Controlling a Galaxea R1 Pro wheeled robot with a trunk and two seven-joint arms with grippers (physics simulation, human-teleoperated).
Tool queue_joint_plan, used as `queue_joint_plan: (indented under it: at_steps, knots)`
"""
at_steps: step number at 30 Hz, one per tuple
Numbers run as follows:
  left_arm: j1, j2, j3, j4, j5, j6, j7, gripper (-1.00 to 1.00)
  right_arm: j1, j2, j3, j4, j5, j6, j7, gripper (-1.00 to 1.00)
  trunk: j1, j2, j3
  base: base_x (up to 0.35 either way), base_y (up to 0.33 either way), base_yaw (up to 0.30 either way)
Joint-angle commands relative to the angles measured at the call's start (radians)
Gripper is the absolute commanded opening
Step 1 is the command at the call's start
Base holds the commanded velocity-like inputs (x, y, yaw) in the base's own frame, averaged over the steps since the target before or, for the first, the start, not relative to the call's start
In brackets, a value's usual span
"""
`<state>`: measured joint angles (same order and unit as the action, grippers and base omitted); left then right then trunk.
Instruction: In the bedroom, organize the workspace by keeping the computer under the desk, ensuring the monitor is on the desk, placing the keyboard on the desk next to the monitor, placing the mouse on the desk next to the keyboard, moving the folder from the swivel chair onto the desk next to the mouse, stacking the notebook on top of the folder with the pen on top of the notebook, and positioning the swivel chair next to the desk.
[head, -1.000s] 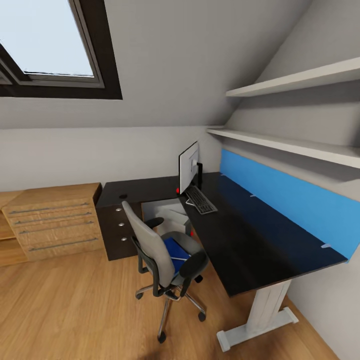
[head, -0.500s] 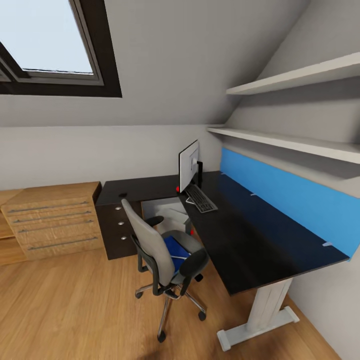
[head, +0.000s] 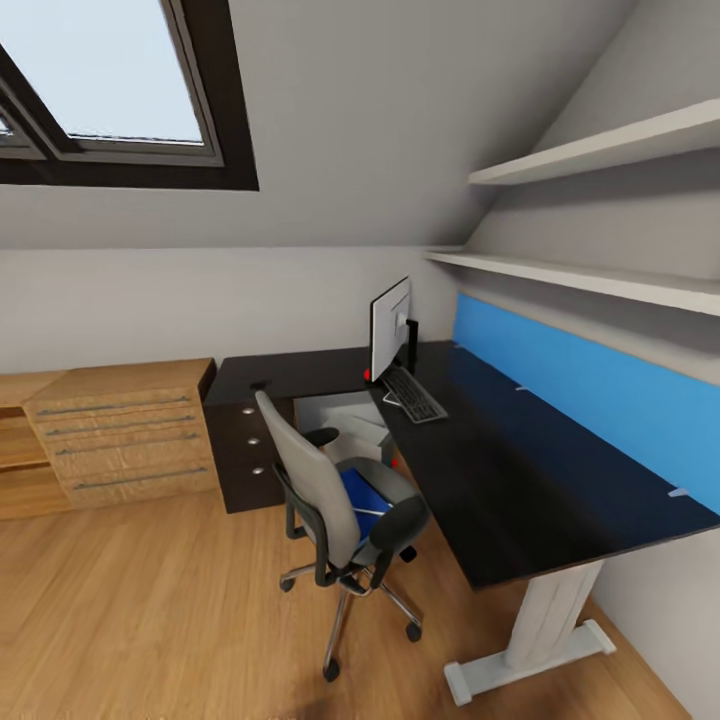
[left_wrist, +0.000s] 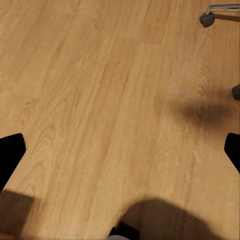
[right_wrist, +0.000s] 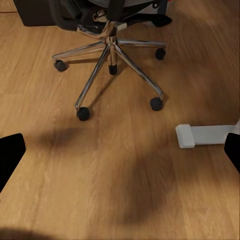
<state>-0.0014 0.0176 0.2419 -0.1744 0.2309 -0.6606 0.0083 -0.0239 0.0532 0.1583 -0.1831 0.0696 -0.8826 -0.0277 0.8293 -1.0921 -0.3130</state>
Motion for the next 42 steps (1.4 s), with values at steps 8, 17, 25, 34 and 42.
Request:
queue_joint_plan:
  at_steps: [8, 17, 25, 34, 42]
  knots:
    - [0.000, -0.001, -0.006, 0.000, 0.007, -0.002, 0.001, 1.00, -0.001, 0.000, -0.002, 0.000, 0.007, -0.002, -0.003, 1.00, 0.031, -0.057, -0.028, 0.000, 0.000, 0.270]
    - [0.000, -0.001, -0.006, 0.000, 0.007, -0.002, 0.001, 1.00, -0.001, 0.000, -0.001, 0.001, 0.007, -0.002, -0.006, 1.00, 0.065, -0.120, -0.060, 0.000, 0.000, 0.269]
    - [0.000, -0.002, -0.007, 0.000, 0.005, -0.002, 0.045, 1.00, 0.000, -0.001, -0.002, 0.001, 0.007, -0.001, -0.005, 1.00, 0.096, -0.176, -0.089, 0.000, 0.000, 0.255]
    - [0.000, -0.001, -0.007, 0.000, 0.002, -0.002, 0.061, 1.00, 0.000, -0.003, -0.002, -0.001, 0.008, -0.002, -0.005, 1.00, 0.130, -0.239, -0.119, -0.025, 0.000, 0.039]
    - [0.000, -0.001, -0.007, 0.000, 0.002, -0.002, 0.061, 1.00, 0.000, -0.003, -0.002, -0.001, 0.008, -0.002, -0.005, 1.00, 0.161, -0.295, -0.144, -0.148, 0.016, 0.001]
